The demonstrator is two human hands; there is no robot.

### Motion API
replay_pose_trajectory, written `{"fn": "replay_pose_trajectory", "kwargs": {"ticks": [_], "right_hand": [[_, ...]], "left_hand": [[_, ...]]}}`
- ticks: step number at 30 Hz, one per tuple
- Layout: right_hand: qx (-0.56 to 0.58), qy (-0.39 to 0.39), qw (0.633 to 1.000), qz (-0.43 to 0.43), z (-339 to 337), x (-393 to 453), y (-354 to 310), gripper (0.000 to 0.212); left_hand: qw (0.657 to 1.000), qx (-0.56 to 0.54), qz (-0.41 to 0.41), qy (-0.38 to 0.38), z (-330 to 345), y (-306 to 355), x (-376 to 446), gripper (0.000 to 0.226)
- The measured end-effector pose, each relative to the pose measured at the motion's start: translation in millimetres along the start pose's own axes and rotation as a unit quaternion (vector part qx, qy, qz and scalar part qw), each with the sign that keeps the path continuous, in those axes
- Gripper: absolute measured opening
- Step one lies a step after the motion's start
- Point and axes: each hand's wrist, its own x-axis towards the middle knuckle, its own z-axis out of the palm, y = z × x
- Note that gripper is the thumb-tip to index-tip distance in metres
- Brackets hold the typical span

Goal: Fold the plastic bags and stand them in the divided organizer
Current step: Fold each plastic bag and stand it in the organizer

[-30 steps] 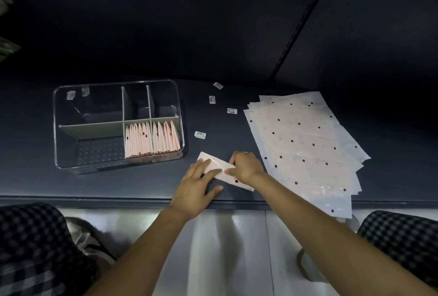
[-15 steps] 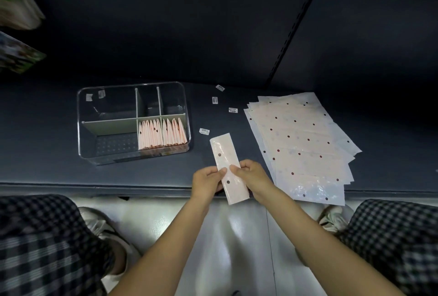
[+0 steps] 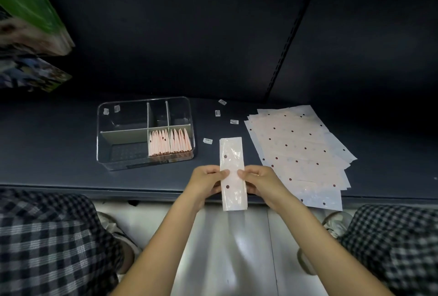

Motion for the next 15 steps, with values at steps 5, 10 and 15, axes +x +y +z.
{"fn": "replay_pose_trajectory", "kwargs": {"ticks": [5,10,15], "right_hand": [[0.013,-0.025,0.999,-0.015,-7,-6,-11,0.014],[0.085,-0.04,0.994,-0.063,-12,-10,-22,0.018],[0.101,-0.04,0.989,-0.102,-12,-13,-30,0.028]], "left_hand": [[0.998,0.051,0.025,-0.04,-8,18,-5,0.007],[0.996,0.032,0.074,-0.042,-9,30,-7,0.016],[0.992,0.014,0.105,-0.07,-6,35,-8,0.023]]}}
